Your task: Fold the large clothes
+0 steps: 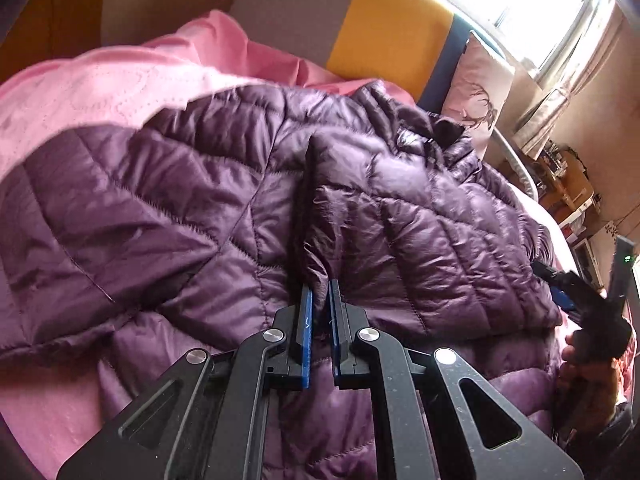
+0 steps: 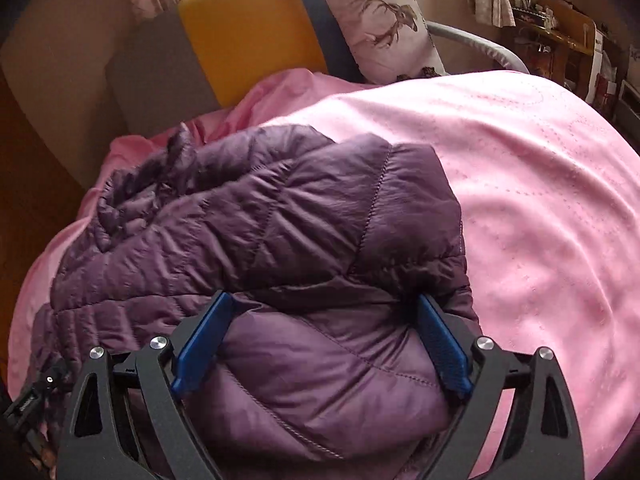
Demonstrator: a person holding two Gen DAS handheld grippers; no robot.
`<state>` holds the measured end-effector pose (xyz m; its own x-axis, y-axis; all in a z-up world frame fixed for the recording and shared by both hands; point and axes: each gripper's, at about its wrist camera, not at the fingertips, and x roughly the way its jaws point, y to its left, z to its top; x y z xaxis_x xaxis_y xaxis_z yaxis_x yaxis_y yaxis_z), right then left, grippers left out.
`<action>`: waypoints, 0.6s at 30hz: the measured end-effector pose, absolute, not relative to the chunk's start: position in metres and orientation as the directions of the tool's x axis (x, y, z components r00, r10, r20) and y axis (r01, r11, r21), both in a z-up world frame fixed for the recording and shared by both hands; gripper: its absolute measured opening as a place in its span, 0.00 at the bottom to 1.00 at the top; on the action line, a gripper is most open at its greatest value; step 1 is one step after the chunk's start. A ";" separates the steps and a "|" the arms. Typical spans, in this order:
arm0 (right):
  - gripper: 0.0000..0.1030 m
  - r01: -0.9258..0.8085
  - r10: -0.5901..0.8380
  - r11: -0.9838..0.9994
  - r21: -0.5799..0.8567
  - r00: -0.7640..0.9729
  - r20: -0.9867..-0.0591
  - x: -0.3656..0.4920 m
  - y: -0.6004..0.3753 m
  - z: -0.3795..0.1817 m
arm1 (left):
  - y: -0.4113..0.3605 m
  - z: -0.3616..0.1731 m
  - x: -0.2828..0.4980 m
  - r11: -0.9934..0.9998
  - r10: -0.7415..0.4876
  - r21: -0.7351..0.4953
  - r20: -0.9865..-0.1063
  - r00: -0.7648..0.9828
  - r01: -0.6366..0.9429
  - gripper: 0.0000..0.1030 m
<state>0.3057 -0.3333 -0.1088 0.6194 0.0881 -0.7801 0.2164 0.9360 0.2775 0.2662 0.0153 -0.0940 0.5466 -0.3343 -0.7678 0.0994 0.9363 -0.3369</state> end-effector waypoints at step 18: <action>0.98 0.158 0.014 0.976 0.151 0.642 -0.767 0.288 -0.297 -0.088 | 0.055 -0.078 0.218 0.892 -0.341 -0.452 -0.688 0.640 -0.010 0.66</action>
